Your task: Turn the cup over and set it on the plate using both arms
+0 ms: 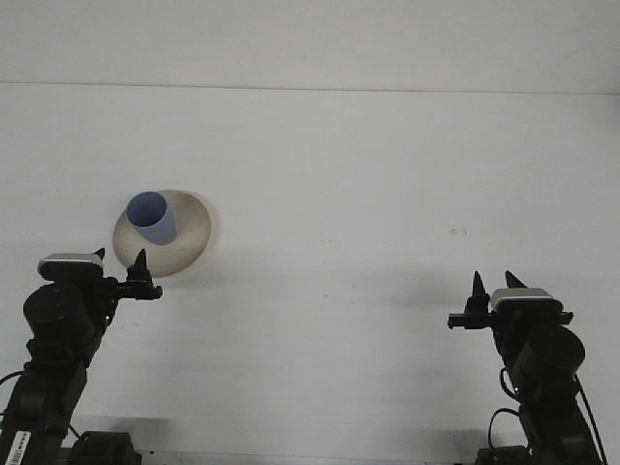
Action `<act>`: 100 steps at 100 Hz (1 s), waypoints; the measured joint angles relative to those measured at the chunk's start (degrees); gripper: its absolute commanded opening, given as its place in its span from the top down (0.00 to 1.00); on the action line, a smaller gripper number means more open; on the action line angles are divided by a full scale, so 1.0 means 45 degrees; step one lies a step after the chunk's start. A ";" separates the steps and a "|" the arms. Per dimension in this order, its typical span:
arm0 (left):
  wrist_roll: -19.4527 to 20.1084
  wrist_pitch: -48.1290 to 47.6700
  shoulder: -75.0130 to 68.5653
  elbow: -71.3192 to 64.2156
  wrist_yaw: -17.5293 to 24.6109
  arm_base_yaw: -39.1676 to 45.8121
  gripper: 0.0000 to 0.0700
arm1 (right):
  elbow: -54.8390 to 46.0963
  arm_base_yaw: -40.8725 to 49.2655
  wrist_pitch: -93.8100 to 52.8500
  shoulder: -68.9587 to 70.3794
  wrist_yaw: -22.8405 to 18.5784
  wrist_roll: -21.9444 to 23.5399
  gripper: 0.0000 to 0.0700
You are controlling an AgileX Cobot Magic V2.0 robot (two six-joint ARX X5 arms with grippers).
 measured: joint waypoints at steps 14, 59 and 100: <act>0.0010 0.0282 -0.0121 -0.0053 0.0010 -0.0039 0.34 | 0.0000 0.0000 0.0005 0.0000 0.0000 0.0000 0.50; -0.0049 0.0369 -0.0287 -0.0053 0.0010 -0.0039 1.00 | 0.0000 0.0000 0.0005 0.0000 0.0005 0.0000 1.00; -0.0146 0.0374 -0.0311 -0.0053 0.0010 -0.0039 0.98 | 0.0000 0.0000 0.0005 0.0000 0.0000 -0.0005 1.00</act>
